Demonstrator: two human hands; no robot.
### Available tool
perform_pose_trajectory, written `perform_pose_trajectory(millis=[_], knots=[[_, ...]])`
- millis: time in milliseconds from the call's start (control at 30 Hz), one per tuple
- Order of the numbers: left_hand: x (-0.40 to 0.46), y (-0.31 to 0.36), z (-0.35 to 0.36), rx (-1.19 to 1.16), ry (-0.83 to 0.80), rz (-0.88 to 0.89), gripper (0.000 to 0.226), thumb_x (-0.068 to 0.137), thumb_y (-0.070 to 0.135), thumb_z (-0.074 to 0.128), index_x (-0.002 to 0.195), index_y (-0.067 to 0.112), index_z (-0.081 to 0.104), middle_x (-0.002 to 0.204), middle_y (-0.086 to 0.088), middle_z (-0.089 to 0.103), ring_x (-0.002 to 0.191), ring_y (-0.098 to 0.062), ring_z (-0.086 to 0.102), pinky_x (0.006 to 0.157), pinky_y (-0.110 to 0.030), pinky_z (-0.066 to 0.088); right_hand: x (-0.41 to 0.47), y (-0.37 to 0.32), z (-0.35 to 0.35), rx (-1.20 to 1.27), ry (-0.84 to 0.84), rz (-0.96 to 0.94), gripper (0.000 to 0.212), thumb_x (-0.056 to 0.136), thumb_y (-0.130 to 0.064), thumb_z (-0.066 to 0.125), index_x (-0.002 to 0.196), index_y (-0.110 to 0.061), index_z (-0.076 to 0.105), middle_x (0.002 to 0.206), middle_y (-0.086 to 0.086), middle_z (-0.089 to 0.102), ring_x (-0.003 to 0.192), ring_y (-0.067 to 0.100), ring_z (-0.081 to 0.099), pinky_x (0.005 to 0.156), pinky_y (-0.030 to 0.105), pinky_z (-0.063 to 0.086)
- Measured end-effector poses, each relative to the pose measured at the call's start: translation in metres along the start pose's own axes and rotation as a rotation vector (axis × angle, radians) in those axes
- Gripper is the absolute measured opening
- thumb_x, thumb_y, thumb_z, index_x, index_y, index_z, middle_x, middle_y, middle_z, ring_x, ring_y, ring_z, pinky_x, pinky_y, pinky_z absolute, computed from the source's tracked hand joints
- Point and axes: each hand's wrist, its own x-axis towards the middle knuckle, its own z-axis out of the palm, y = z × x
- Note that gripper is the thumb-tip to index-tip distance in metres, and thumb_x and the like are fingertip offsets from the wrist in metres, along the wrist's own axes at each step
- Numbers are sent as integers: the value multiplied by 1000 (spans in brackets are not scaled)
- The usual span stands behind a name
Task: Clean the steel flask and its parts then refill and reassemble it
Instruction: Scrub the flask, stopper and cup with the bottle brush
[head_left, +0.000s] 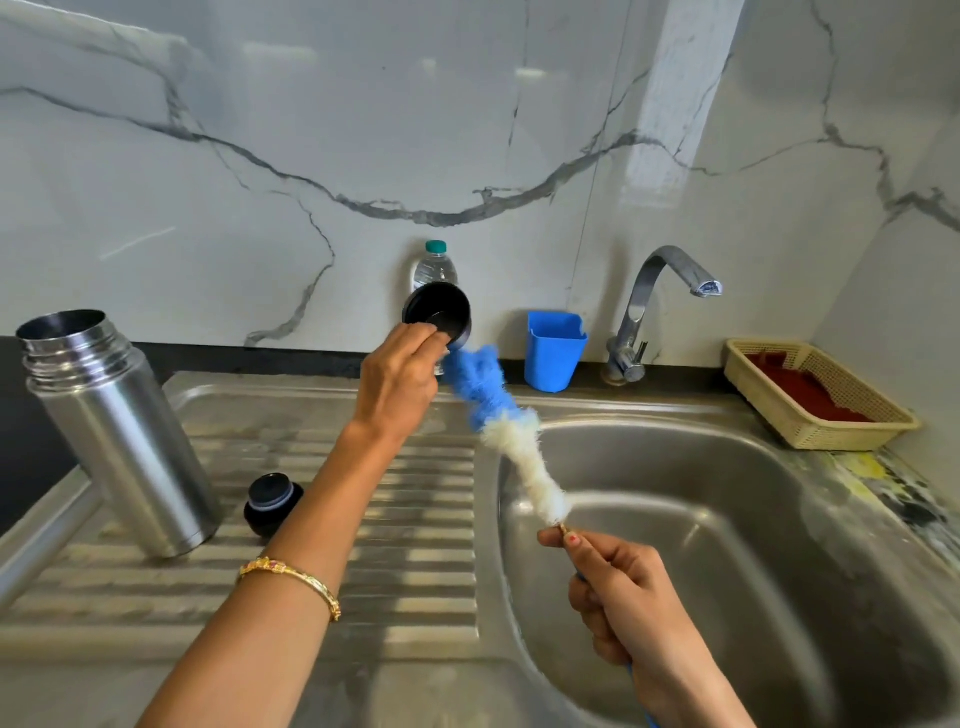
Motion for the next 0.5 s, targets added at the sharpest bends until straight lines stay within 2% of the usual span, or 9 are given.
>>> perform_pose_trajectory(millis=[100,233,367,433,500], knots=[[-4,8,-3,-117,43,-173,29,72,-5,45,82,-4,72,75,-14,69,66,-22,63,59,-30,53,6,-2,1,-26,85,-85,25,97,-16,45,87,-15,68,38,-8,34,31,4,17,34,9,13],[-2,45,-2,-363,74,-507,15,73,-1,59,80,-3,73,76,-12,70,67,-10,58,65,-21,46,26,-19,12,-6,101,-141,27,97,-18,46,83,-19,68,40,-8,35,34,4,18,34,9,15],[-8,35,-8,-415,137,-873,15,76,-6,65,89,-4,72,79,-2,64,72,-18,60,70,-23,48,16,-10,22,-21,37,-124,28,97,-19,46,82,-20,69,43,-7,33,36,5,18,35,11,15],[-16,32,-12,-448,182,-1044,19,78,-7,65,96,-4,70,82,-1,62,69,-11,59,68,-15,48,6,2,27,-28,33,-108,28,97,-18,46,81,-20,69,45,-6,31,36,4,18,35,11,14],[-17,39,-12,-497,181,-1105,21,80,-7,65,100,-5,69,83,0,63,66,1,56,65,-6,45,10,3,29,-25,66,-109,29,97,-17,45,81,-21,69,45,-5,32,37,4,19,35,12,15]])
